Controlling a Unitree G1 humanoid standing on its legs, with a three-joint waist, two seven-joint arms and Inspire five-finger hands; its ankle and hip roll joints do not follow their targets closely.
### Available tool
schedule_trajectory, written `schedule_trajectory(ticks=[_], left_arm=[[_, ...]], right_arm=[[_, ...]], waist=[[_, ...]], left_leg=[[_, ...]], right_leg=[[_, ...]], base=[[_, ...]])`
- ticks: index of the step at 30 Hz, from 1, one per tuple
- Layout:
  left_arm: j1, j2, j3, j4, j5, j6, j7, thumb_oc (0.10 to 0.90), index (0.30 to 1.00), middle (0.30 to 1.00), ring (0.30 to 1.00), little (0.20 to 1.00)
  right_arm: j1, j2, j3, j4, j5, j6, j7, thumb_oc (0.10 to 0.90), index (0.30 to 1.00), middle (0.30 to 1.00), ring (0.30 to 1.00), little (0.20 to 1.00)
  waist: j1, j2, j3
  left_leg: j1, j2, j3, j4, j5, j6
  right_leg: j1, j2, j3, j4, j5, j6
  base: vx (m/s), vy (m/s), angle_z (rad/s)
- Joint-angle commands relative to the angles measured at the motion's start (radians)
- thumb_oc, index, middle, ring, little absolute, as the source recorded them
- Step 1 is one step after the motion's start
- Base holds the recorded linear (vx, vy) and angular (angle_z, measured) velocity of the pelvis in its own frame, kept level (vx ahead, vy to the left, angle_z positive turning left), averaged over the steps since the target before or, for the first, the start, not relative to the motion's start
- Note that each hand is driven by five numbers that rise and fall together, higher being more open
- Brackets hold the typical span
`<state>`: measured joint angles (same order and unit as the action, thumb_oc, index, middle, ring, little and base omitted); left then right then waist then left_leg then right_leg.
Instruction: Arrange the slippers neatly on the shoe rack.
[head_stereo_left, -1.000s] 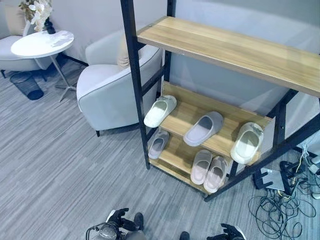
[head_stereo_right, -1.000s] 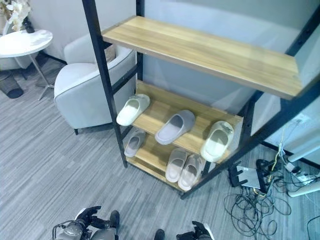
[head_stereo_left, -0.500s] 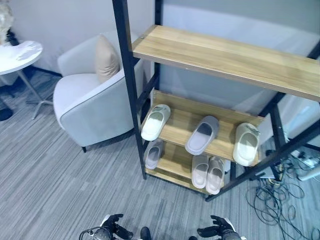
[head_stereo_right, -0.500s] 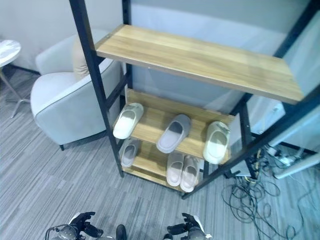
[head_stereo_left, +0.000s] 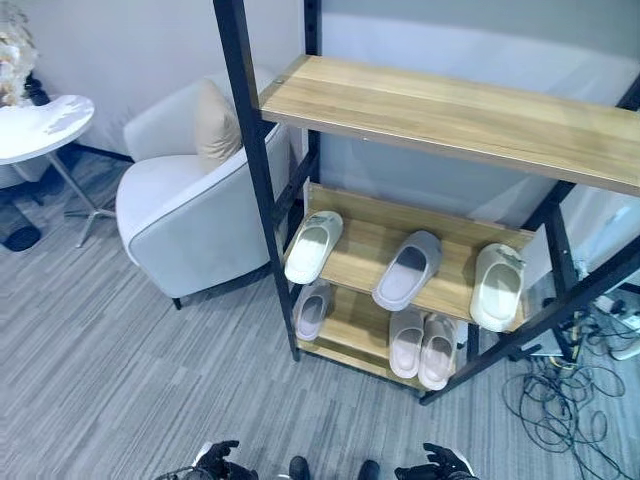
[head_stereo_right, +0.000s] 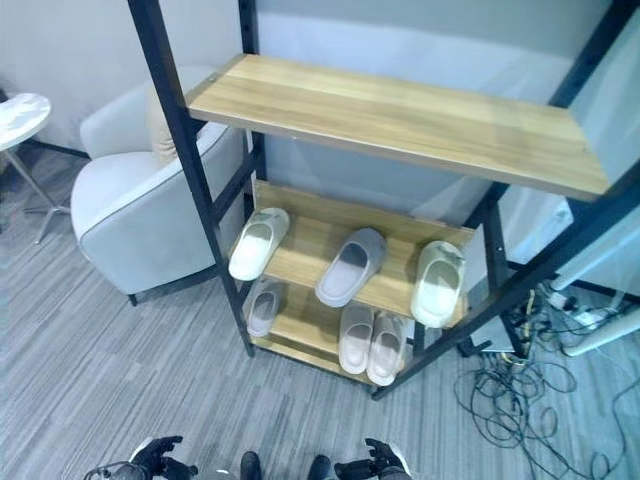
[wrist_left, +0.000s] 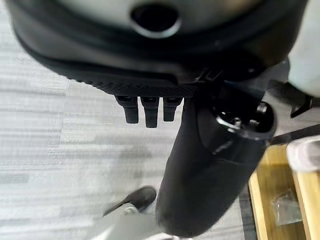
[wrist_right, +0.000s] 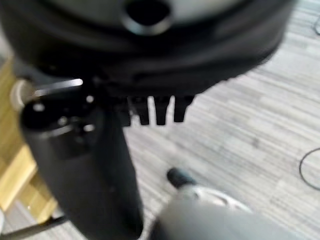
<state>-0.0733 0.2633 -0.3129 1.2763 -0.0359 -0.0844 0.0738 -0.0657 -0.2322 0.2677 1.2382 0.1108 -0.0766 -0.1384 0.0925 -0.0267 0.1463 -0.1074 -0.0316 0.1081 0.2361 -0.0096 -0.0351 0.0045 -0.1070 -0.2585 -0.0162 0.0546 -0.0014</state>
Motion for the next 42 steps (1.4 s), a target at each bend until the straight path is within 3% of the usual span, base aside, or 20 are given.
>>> schedule_trajectory(ticks=[1, 5, 7, 9, 15, 17, 20, 21, 22, 23, 26, 27, 30, 31, 36, 42], left_arm=[[-0.049, -0.049, -0.031, 0.004, 0.009, -0.029, -0.005, 0.800, 0.900, 0.900, 0.900, 0.900], [-0.062, -0.052, -0.045, 0.010, 0.004, -0.031, -0.001, 0.800, 0.900, 0.900, 0.900, 0.900], [-0.059, -0.053, -0.045, 0.011, 0.005, -0.034, 0.001, 0.800, 0.900, 0.900, 0.900, 0.900], [-0.054, -0.055, -0.043, 0.018, 0.015, -0.032, -0.001, 0.800, 0.900, 0.900, 0.900, 0.900], [-0.052, -0.039, -0.039, 0.019, 0.029, -0.034, -0.008, 0.800, 0.900, 0.900, 0.900, 0.900], [-0.053, -0.020, -0.031, 0.014, 0.024, -0.036, -0.001, 0.800, 0.900, 0.900, 0.900, 0.900], [-0.049, -0.007, -0.019, 0.011, 0.020, -0.034, 0.002, 0.800, 0.900, 0.900, 0.900, 0.900], [-0.037, 0.001, -0.005, 0.012, 0.014, -0.036, 0.006, 0.800, 0.900, 0.900, 0.900, 0.900], [-0.037, 0.001, -0.005, 0.012, 0.014, -0.036, 0.006, 0.800, 0.900, 0.900, 0.900, 0.900], [-0.019, 0.001, 0.013, 0.010, 0.011, -0.038, 0.009, 0.800, 0.900, 0.900, 0.900, 0.900], [-0.004, 0.000, 0.030, -0.007, 0.000, -0.039, 0.029, 0.800, 0.900, 0.900, 0.900, 0.900], [-0.004, 0.000, 0.030, -0.007, 0.000, -0.039, 0.029, 0.800, 0.900, 0.900, 0.900, 0.900], [0.021, -0.029, 0.031, -0.004, 0.020, -0.040, 0.041, 0.800, 0.900, 0.900, 0.900, 0.900], [0.022, -0.030, 0.030, -0.004, 0.020, -0.040, 0.041, 0.800, 0.900, 0.900, 0.900, 0.900], [0.032, -0.060, 0.022, -0.041, 0.041, -0.044, 0.043, 0.800, 0.900, 0.900, 0.900, 0.900], [0.054, -0.090, 0.011, -0.043, 0.050, -0.048, 0.033, 0.800, 0.900, 0.900, 0.900, 0.900]], right_arm=[[-0.032, -0.067, 0.006, -0.041, 0.028, -0.027, -0.036, 0.800, 0.900, 0.900, 0.900, 0.900], [-0.041, -0.073, 0.004, -0.047, 0.025, -0.024, -0.038, 0.800, 0.900, 0.900, 0.900, 0.900], [-0.041, -0.076, 0.001, -0.052, 0.021, -0.022, -0.035, 0.800, 0.900, 0.900, 0.900, 0.900], [-0.038, -0.072, -0.007, -0.047, 0.010, -0.021, -0.033, 0.800, 0.900, 0.900, 0.900, 0.900], [-0.038, -0.057, -0.005, -0.058, -0.010, -0.016, -0.024, 0.800, 0.900, 0.900, 0.900, 0.900], [-0.052, -0.051, 0.007, -0.069, -0.021, -0.018, -0.024, 0.800, 0.900, 0.900, 0.900, 0.900], [-0.052, -0.050, 0.018, -0.087, -0.032, -0.025, -0.029, 0.800, 0.900, 0.900, 0.900, 0.900], [-0.047, -0.051, 0.028, -0.110, -0.050, -0.029, -0.034, 0.800, 0.900, 0.900, 0.900, 0.900], [-0.047, -0.051, 0.027, -0.111, -0.050, -0.029, -0.034, 0.800, 0.900, 0.900, 0.900, 0.900], [-0.034, -0.058, 0.030, -0.161, -0.070, -0.032, -0.046, 0.800, 0.900, 0.900, 0.900, 0.900], [-0.012, -0.081, 0.024, -0.316, -0.094, -0.045, -0.073, 0.800, 0.900, 0.900, 0.900, 0.900], [-0.012, -0.081, 0.024, -0.316, -0.094, -0.045, -0.073, 0.800, 0.900, 0.900, 0.900, 0.900], [0.063, -0.136, 0.008, -0.596, -0.156, -0.059, -0.085, 0.800, 0.900, 0.900, 0.900, 0.900], [0.066, -0.137, 0.008, -0.599, -0.156, -0.057, -0.084, 0.800, 0.900, 0.900, 0.900, 0.900], [0.180, -0.202, -0.030, -0.992, -0.183, -0.106, -0.045, 0.800, 0.900, 0.900, 0.900, 0.900], [0.184, -0.214, -0.047, -1.216, -0.152, -0.151, -0.034, 0.800, 0.900, 0.900, 0.900, 0.900]], waist=[[-0.013, 0.009, 0.008], [-0.008, 0.029, 0.005], [-0.006, 0.043, 0.000], [-0.014, 0.053, -0.011], [-0.005, 0.044, -0.007], [0.002, 0.045, 0.007], [0.012, 0.041, 0.009], [0.024, 0.033, 0.004], [0.024, 0.033, 0.004], [0.035, 0.030, -0.004], [0.027, 0.027, -0.015], [0.027, 0.027, -0.015], [0.002, 0.025, -0.043], [0.003, 0.025, -0.043], [-0.022, 0.026, -0.059], [-0.025, 0.029, -0.076]], left_leg=[[-0.027, 0.039, -0.070, -0.059, -0.019, -0.026], [-0.054, 0.079, -0.153, -0.168, 0.066, -0.050], [-0.045, 0.083, -0.187, -0.211, 0.074, -0.054], [-0.017, 0.090, -0.176, -0.231, 0.080, -0.059], [0.000, 0.062, -0.122, -0.218, 0.049, -0.023], [0.014, 0.062, -0.077, -0.220, 0.041, -0.010], [0.036, 0.060, -0.053, -0.241, 0.038, -0.006], [0.057, 0.051, -0.028, -0.257, 0.030, -0.004], [0.058, 0.051, -0.028, -0.258, 0.030, -0.004], [0.060, 0.049, -0.005, -0.255, 0.028, -0.006], [0.082, 0.050, 0.011, -0.280, 0.035, -0.005], [0.082, 0.050, 0.011, -0.280, 0.035, -0.005], [0.115, 0.055, 0.024, -0.323, 0.041, -0.012], [0.116, 0.055, 0.024, -0.323, 0.040, -0.013], [0.156, 0.067, 0.026, -0.323, 0.020, -0.020], [0.175, 0.073, 0.031, -0.323, 0.007, -0.023]], right_leg=[[0.014, 0.030, 0.003, -0.011, -0.026, 0.104], [0.031, 0.037, 0.037, -0.029, -0.037, 0.116], [0.040, 0.035, 0.064, -0.032, -0.043, 0.123], [0.041, 0.016, 0.072, -0.030, -0.041, 0.138], [-0.005, -0.046, 0.107, 0.029, -0.023, 0.171], [-0.064, -0.076, 0.080, 0.103, -0.001, 0.186], [-0.075, -0.079, 0.028, 0.128, -0.001, 0.177], [-0.065, -0.079, -0.047, 0.106, -0.002, 0.171], [-0.064, -0.079, -0.048, 0.106, -0.002, 0.171], [-0.044, -0.099, -0.139, 0.078, 0.003, 0.180], [-0.041, -0.073, -0.071, 0.055, 0.014, 0.181], [-0.041, -0.073, -0.071, 0.055, 0.014, 0.181], [-0.007, -0.051, -0.056, -0.003, 0.018, 0.178], [-0.005, -0.050, -0.056, -0.004, 0.019, 0.178], [0.052, -0.031, -0.042, -0.060, 0.017, 0.180], [0.071, -0.024, -0.033, -0.071, 0.009, 0.183]], base=[[0.10, 0.107, -0.27], [0.13, 0.172, -0.28], [0.13, 0.226, -0.24], [0.12, 0.270, -0.72], [0.04, 0.234, -0.53], [-0.03, 0.196, -0.82], [0.01, 0.110, -0.50], [0.04, 0.046, -0.26], [0.04, 0.050, -0.56], [0.02, -0.011, -0.59], [0.05, -0.011, -0.24], [0.05, -0.017, -0.07], [0.08, -0.025, -0.06], [0.08, -0.026, -0.03], [0.07, -0.018, -0.07], [0.04, 0.010, -0.10]])
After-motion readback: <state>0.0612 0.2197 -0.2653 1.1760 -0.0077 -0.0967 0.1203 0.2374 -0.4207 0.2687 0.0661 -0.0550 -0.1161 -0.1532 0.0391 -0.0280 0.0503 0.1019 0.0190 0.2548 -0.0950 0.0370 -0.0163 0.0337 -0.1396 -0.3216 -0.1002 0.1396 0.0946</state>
